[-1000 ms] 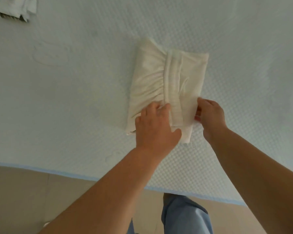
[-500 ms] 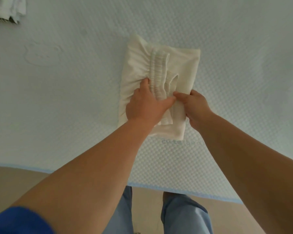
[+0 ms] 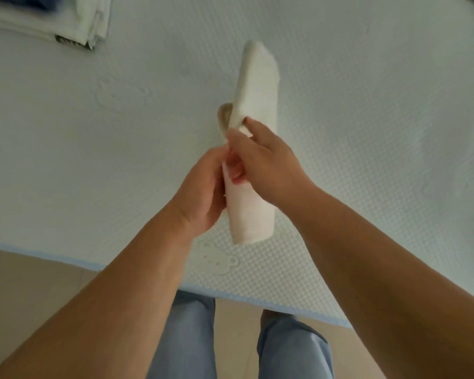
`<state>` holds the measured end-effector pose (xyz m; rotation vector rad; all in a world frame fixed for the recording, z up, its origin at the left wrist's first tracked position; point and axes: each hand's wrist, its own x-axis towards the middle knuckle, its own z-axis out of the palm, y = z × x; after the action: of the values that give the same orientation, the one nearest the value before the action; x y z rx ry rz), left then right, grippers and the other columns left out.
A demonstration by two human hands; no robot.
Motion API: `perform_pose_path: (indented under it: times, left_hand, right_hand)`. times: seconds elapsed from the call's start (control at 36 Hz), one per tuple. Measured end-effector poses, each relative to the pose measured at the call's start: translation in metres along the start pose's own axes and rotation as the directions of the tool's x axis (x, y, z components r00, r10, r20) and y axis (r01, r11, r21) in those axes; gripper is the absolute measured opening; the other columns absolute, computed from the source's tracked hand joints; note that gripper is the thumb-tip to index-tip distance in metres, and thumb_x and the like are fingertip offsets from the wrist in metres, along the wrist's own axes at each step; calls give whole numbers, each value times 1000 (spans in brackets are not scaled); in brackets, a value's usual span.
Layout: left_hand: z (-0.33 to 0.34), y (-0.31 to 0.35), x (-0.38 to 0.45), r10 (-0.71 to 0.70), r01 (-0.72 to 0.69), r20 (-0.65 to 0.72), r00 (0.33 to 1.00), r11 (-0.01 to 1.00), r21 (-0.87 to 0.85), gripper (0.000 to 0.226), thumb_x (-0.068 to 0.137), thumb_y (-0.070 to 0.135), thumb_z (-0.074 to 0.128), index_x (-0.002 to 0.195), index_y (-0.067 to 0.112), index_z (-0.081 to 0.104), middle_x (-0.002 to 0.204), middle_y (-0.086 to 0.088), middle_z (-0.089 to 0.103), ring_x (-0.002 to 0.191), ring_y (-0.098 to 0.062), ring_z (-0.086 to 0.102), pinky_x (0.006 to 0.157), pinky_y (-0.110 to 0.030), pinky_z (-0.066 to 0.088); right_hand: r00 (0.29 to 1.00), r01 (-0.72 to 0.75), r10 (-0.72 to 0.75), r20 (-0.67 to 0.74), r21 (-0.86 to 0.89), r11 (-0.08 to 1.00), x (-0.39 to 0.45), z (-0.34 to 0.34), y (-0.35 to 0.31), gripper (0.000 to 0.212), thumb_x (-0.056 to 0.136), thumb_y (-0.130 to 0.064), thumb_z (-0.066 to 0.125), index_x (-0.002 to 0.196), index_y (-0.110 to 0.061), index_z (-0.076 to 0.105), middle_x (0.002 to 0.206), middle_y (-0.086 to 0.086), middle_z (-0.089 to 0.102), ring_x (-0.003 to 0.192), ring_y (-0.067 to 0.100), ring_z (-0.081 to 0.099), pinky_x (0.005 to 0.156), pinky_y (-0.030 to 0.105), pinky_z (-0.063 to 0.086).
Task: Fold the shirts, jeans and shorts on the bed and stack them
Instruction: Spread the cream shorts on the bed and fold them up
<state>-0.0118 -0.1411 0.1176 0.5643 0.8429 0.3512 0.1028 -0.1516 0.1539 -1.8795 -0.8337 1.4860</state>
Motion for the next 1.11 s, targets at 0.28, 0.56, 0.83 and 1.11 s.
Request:
perform_pose_path:
  times: [0.28,0.56,0.83,1.11]
  left_hand:
    - [-117,-11,-30,-307,252,-231,923,938,-237,33,82,39,58,106,19,67,102,-5,72,92,-20,69,75,-35,52]
    - [-125,-43,-19,-253,207,-478,841,967,-149,14,75,6,71,88,13,68,75,-3,74,65,-15,70,52,-27,55]
    - [-92,-18,-56,-233,156,-499,835,969,-192,24,60,7,77,83,9,71,81,-10,74,72,-23,71,60,-33,57]
    - [-86,61,-141,-209,101,-417,885,959,-265,34,60,18,78,92,8,70,92,-14,73,78,-26,71,57,-31,56]
  right_hand:
    - [980,-172,179,-84,79,982,14,84,13,7,87,-30,59,92,-29,64,83,-11,66,77,8,63,72,25,52]
    - [924,-349,316,-217,-137,927,26,49,90,62,84,-49,60,135,-19,44,123,-4,53,104,13,49,88,31,38]
    - [948,-316,292,127,264,911,1,26,54,30,80,-23,69,109,-24,62,105,-4,71,98,19,66,83,37,54]
    - [886,-269,112,450,301,915,-43,32,-23,45,73,-40,74,116,-40,59,114,-2,68,102,20,66,73,32,56]
